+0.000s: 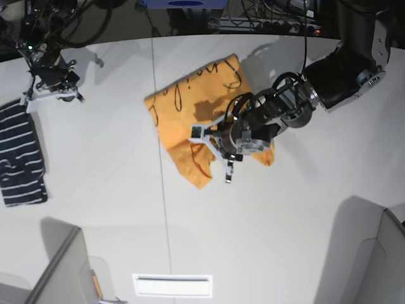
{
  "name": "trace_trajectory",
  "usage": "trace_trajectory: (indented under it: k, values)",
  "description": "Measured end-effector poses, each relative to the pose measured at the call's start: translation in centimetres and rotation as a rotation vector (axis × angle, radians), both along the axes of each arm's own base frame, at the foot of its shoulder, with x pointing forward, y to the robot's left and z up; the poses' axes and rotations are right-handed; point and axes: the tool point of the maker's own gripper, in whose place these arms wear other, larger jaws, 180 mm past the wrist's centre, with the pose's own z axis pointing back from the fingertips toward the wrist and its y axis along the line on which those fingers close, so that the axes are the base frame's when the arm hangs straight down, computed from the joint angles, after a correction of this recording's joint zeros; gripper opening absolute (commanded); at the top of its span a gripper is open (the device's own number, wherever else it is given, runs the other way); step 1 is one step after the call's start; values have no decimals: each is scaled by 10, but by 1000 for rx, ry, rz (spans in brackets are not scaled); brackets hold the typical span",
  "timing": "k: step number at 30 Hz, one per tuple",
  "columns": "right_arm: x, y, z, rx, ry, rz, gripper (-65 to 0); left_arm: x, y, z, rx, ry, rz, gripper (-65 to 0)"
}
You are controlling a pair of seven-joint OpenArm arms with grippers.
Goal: Fold the T-shirt properly
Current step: 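Fold the grasped edge over the shirt with the left gripper toward the collar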
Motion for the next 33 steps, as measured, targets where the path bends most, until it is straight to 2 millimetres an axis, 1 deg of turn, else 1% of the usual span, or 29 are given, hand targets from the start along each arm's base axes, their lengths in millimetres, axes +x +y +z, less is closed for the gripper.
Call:
trace_trajectory:
  k: [2,5,8,10,12,14,17,31,32,33]
  values:
    - [0,0,0,1,0,0,-650,-6,-1,-6,10,2,-43,-650]
    - [2,0,1,0,-6,0,-650,-5,-6,-4,9,4,-64,-650]
    - [4,1,2,2,-10,2,-650,-5,-24,-4,-15,6,-73,-650]
    - [4,1,2,1,-10,1,-650,-1,-35,-3,-28,16,-79,-650]
    - [4,1,2,1,-11,2,-650,5,-41,-7,-29,25,-68,-650]
    - [4,0,2,1,-11,0,-650,6,-45,-12,-23,36,-60,-650]
    - [5,0,2,0,-12,0,-650,9,-55,-12,-24,29,-57,-650]
    - [5,0,2,0,-12,2,-650,12,-58,-9,-32,22,-60,-650]
    - [5,1,2,1,-12,4,-650,14,-58,-7,-33,20,-60,-620]
    - [6,2,2,3,-13,5,-650,16,-58,-5,-33,14,-60,-538]
